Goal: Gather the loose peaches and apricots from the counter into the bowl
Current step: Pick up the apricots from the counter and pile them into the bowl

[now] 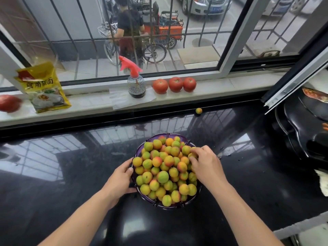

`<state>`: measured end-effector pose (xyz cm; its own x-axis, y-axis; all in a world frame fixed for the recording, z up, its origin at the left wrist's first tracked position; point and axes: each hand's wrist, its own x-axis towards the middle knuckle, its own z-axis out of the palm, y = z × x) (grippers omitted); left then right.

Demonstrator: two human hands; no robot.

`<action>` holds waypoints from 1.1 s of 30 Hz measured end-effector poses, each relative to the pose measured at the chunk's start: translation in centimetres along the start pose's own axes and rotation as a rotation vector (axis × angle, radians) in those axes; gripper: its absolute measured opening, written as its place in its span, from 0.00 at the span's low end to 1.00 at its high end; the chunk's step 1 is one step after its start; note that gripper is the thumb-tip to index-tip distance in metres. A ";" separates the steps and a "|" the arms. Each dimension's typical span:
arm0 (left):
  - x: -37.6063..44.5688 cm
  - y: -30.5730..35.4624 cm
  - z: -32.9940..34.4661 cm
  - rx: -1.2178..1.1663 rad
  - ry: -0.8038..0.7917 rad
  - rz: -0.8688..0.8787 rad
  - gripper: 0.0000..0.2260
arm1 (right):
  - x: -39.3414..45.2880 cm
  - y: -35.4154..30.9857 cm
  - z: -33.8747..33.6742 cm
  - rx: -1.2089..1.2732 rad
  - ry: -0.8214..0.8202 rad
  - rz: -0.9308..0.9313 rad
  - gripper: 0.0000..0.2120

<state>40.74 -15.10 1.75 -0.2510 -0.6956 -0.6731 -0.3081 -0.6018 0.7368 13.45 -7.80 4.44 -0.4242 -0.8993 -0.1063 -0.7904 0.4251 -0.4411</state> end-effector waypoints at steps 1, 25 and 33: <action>0.1 0.0 0.0 0.003 -0.002 -0.002 0.19 | 0.0 0.2 -0.1 -0.007 -0.004 -0.011 0.11; 0.7 0.5 -0.9 0.050 -0.071 -0.036 0.20 | 24.0 4.4 4.1 -0.120 0.054 0.130 0.18; 0.1 1.2 -0.6 0.065 -0.067 -0.035 0.19 | 23.7 6.1 1.8 -0.156 0.024 0.204 0.11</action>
<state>40.86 -16.09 2.61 -0.2994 -0.6451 -0.7030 -0.3761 -0.5974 0.7083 -0.60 -26.68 -2.39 -0.5910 -0.7911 -0.1576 -0.7448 0.6102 -0.2700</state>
